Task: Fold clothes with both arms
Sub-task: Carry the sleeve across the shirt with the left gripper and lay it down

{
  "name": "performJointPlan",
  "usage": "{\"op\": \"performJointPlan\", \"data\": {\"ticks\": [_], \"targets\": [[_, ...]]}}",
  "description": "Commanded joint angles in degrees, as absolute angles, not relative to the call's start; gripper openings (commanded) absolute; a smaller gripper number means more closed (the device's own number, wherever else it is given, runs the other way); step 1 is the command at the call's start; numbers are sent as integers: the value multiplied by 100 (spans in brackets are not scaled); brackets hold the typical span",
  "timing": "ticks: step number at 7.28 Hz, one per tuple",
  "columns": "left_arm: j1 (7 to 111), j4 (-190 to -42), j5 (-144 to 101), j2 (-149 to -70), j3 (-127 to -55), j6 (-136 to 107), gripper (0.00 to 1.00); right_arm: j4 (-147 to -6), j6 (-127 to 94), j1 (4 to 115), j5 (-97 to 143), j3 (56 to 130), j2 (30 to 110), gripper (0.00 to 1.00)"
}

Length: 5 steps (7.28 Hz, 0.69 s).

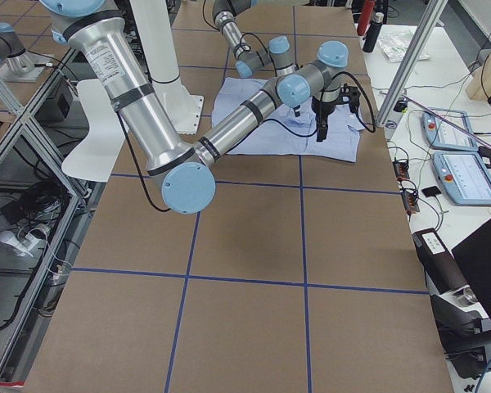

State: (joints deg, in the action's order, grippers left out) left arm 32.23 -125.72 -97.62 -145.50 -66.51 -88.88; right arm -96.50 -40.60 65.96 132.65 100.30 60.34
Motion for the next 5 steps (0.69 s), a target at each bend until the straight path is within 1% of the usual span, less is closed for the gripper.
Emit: {"op": "performJointPlan", "data": {"ticks": [1, 2, 3, 5], "targets": [[3191, -12708, -9738, -14712, -6522, -8850, 4, -9642, -4061, 6592, 13263, 10028, 6073, 100], [3182, -12726, -9738, -14809, -6417, -8868, 17, -9642, -4061, 6600, 13263, 10028, 6082, 100], [3182, -12918, -9738, -14844, -6329, -8859, 99, -9642, -4052, 6601, 13254, 10028, 6099, 100], [3077, -13376, -9738, -14871, -6345, -8859, 100, -9633, -4052, 6618, 13254, 10028, 6108, 100]]}}
